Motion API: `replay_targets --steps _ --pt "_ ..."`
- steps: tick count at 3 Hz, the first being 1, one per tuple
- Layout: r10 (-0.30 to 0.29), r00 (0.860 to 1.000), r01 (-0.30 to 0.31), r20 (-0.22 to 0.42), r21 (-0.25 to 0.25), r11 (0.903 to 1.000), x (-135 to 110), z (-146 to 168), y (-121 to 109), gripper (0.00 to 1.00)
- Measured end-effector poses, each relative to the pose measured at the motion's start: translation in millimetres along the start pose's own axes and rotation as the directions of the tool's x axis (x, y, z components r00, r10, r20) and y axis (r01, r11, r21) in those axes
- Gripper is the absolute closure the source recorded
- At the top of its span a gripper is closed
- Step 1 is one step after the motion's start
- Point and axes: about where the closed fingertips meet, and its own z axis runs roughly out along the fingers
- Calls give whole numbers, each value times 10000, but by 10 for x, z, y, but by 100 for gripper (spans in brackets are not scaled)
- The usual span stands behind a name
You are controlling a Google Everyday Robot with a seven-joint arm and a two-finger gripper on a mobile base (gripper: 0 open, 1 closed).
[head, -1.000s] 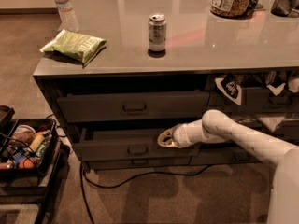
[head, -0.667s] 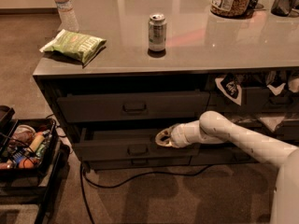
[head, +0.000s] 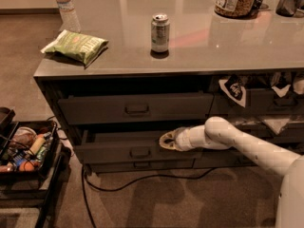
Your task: Open middle drawer
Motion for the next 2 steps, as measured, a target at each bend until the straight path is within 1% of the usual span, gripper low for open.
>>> replay_targets --steps 1,2 --pt "-93 9999 103 -134 789 9968 158 66 -70 100" --pt "-128 9993 175 -344 1402 9900 287 140 -165 100"
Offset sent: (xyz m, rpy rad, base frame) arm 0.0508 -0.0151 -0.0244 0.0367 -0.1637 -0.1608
